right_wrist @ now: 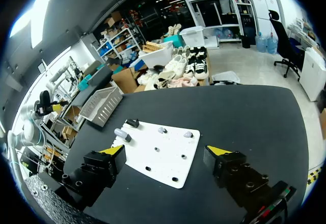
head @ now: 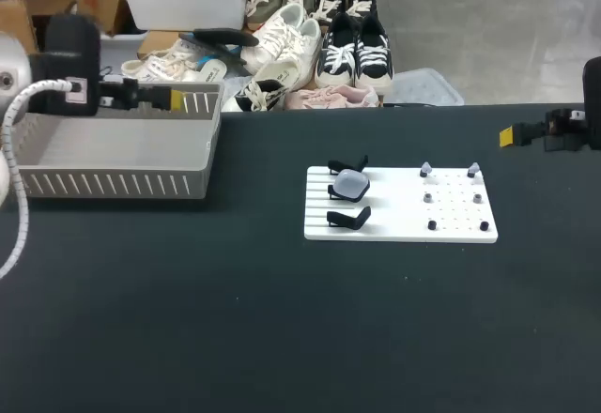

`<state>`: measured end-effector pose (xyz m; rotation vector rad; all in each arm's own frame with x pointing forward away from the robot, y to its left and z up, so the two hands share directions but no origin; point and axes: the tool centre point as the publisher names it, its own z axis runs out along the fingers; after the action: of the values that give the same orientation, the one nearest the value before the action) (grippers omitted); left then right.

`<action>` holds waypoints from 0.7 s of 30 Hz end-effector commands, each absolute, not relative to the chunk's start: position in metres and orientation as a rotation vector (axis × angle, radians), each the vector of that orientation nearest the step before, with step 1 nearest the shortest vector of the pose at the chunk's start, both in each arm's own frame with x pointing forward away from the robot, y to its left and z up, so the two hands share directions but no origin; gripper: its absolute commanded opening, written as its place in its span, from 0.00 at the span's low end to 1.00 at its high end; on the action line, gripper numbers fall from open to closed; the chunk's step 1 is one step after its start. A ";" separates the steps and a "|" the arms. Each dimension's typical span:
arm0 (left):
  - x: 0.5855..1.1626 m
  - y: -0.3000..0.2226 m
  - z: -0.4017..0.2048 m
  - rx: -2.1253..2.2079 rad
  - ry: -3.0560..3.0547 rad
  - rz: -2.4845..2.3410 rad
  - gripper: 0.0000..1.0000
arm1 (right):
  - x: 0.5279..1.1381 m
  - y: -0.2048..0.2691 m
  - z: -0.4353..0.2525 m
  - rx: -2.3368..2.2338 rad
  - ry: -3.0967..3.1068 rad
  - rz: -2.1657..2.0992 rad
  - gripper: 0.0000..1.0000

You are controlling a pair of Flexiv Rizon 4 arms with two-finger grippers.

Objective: Pick up each earbud case from the left stands, insert the matching earbuds, close the lid, and place the case in the box.

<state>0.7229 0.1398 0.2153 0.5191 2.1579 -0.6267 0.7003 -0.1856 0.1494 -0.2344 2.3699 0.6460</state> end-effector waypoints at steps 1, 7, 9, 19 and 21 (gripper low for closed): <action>0.738 0.122 0.207 0.666 2.028 -0.808 1.00 | 0.701 -0.186 0.149 -0.237 2.370 0.648 1.00; 0.729 0.094 0.201 0.914 1.903 -0.851 1.00 | 0.701 -0.186 0.149 -0.237 2.370 0.648 1.00; 0.725 0.086 0.200 0.967 1.851 -0.856 1.00 | 0.701 -0.186 0.149 -0.237 2.370 0.648 1.00; 0.714 0.063 0.192 1.123 1.709 -0.873 1.00 | 0.701 -0.186 0.149 -0.237 2.370 0.648 1.00; 0.714 0.043 0.174 1.202 1.681 -0.924 1.00 | 0.701 -0.186 0.149 -0.237 2.370 0.648 1.00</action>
<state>0.7119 0.0588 0.1934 1.1561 1.8057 -0.7874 0.7003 -0.1856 0.1494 -0.2344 2.3699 0.6460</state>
